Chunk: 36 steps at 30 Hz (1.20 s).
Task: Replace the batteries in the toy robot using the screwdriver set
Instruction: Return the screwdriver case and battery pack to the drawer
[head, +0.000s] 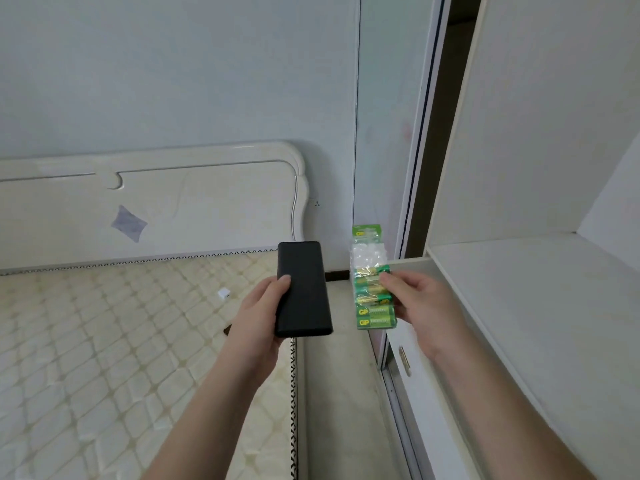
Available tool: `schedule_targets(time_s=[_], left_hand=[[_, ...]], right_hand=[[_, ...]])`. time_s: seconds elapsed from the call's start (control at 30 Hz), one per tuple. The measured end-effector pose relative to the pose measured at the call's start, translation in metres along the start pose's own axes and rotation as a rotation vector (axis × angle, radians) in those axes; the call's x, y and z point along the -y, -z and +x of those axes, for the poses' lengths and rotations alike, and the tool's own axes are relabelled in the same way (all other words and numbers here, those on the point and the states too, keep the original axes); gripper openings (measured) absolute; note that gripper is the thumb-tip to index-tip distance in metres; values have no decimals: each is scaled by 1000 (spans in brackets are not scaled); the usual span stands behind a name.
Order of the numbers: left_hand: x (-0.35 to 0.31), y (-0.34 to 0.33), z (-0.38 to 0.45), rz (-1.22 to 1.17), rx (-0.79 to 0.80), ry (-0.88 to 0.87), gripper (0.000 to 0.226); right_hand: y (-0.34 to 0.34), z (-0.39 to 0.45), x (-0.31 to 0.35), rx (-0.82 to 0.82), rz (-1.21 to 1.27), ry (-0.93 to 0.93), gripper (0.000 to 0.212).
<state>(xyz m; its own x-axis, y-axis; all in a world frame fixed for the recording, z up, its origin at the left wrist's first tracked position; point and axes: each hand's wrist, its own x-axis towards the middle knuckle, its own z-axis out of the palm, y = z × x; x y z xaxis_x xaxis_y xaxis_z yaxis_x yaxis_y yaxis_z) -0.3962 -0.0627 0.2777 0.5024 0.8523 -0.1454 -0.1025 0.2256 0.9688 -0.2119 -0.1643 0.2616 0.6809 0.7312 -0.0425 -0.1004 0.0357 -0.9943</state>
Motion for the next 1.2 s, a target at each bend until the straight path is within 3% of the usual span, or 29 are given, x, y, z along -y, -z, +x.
schedule_targets(time_s=[0.27,0.53,0.9,1.2], left_hand=[[-14,-13,105,-38,164,16,30],[5,-91,181,1,364,87,29],[46,-240,228,103,658,233,35],[73,-302,252,198,826,331,35]], right_hand=[[-1,70,11,-113,10,10,15],[58,104,3,-334,20,7,15],[167,121,-15,-601,83,-46,17],[203,125,-24,-796,153,-71,15]])
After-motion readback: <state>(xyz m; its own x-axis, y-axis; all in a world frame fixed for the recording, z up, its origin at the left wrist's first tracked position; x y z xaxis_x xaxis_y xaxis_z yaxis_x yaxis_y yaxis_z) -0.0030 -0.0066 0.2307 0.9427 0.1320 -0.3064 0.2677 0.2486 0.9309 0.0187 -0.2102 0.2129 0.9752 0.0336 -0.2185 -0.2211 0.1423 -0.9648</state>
